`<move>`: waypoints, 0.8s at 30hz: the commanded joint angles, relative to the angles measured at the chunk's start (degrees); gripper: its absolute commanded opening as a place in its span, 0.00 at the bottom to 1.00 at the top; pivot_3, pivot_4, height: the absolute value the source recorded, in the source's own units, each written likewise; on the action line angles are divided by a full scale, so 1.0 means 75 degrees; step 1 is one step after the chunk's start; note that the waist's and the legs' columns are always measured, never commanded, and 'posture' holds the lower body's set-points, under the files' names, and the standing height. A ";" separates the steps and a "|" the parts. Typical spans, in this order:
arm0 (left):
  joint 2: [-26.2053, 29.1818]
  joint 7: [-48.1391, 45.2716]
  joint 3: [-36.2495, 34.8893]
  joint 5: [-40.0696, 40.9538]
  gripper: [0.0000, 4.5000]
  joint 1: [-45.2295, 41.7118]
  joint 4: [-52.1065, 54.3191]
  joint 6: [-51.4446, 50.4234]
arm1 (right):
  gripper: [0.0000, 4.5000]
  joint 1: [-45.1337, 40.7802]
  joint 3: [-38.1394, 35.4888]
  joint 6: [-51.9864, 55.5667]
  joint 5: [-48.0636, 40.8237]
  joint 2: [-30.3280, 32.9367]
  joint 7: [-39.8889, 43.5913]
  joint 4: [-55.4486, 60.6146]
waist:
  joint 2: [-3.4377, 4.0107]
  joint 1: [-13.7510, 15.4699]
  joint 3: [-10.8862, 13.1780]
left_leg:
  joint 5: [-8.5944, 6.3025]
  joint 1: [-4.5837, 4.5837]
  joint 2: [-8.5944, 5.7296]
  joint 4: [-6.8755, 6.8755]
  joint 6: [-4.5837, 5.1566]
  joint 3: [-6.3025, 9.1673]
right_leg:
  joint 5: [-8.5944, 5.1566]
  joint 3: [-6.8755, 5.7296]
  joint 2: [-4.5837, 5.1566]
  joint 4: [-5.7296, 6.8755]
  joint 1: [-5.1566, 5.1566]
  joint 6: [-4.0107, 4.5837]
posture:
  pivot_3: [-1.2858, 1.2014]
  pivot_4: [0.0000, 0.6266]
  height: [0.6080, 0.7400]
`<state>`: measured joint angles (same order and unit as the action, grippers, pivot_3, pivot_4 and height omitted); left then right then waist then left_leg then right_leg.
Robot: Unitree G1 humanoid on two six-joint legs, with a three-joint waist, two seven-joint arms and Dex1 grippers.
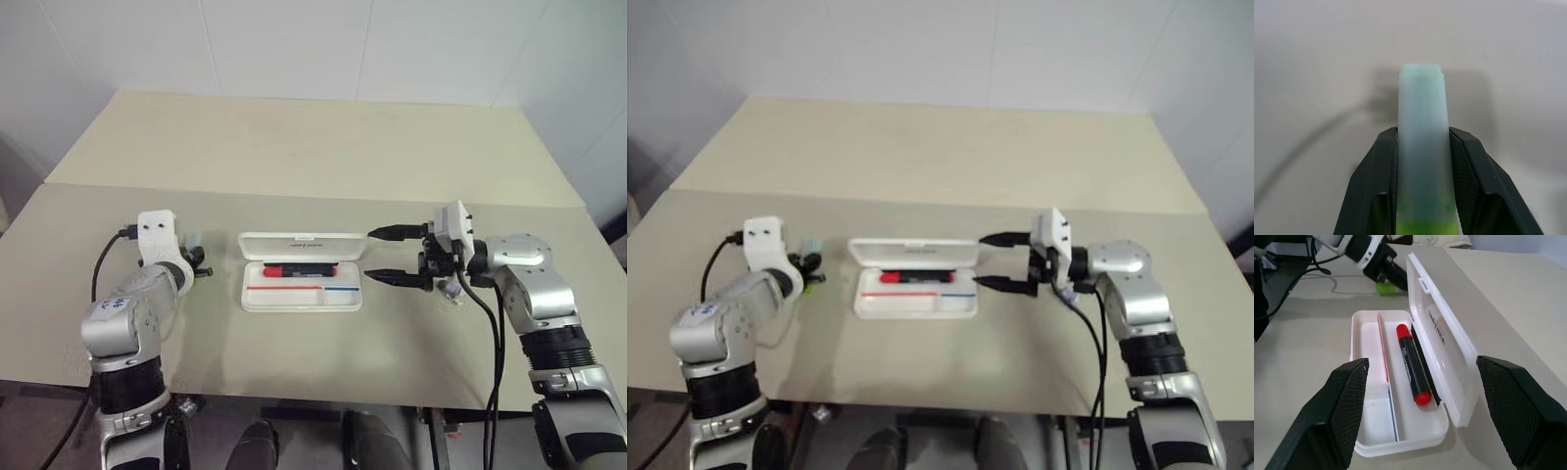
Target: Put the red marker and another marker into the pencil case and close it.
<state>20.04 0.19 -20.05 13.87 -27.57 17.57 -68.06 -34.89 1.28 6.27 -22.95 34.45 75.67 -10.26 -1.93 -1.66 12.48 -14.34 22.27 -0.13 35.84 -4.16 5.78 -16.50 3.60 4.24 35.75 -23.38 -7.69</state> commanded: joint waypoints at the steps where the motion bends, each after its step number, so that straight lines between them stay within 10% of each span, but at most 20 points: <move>1: 0.1040 -0.1276 0.0079 0.0363 0.24 0.0103 0.0680 0.0801 | 1.00 0.0047 -0.0439 -0.0131 -0.0308 0.0213 0.0184 0.0029 | 0.0000 -0.0008 0.0000 | 0.0000 0.0000 0.0001 -0.0002 0.0000 -0.0001 | 0.0000 0.0000 0.0000 -0.0001 -0.0002 0.0000 | 0.52 0.24 1.00; 13: 0.3498 -0.5139 -0.0435 0.2760 0.24 -0.0267 0.1442 0.1864 | 1.00 0.0260 -0.0694 -0.0132 -0.0632 0.0436 0.0751 -0.0257 | 0.0003 0.0003 0.0002 | -0.0003 0.0005 0.0002 -0.0030 0.0004 -0.0002 | -0.0002 -0.0001 0.0003 -0.0029 -0.0003 0.0003 | 0.52 0.24 1.00; 24: 0.4755 -0.7532 0.0986 0.4182 0.24 -0.0778 0.1453 0.1915 | 1.00 0.0438 -0.0672 -0.0185 -0.0542 0.0219 0.0405 -0.0107 | 0.0010 -0.0041 0.0006 | -0.0002 0.0003 0.0005 -0.0030 0.0005 -0.0004 | -0.0005 0.0002 0.0000 -0.0020 -0.0005 0.0007 | 0.52 0.24 1.00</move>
<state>54.50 -53.81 -14.37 44.84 -32.55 28.66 -54.64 -31.54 -2.57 5.99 -26.43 35.99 79.04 -12.52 -1.86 -1.96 12.53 -14.36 22.29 -0.10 35.62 -4.13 5.74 -16.53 3.61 4.23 35.60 -23.42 -7.64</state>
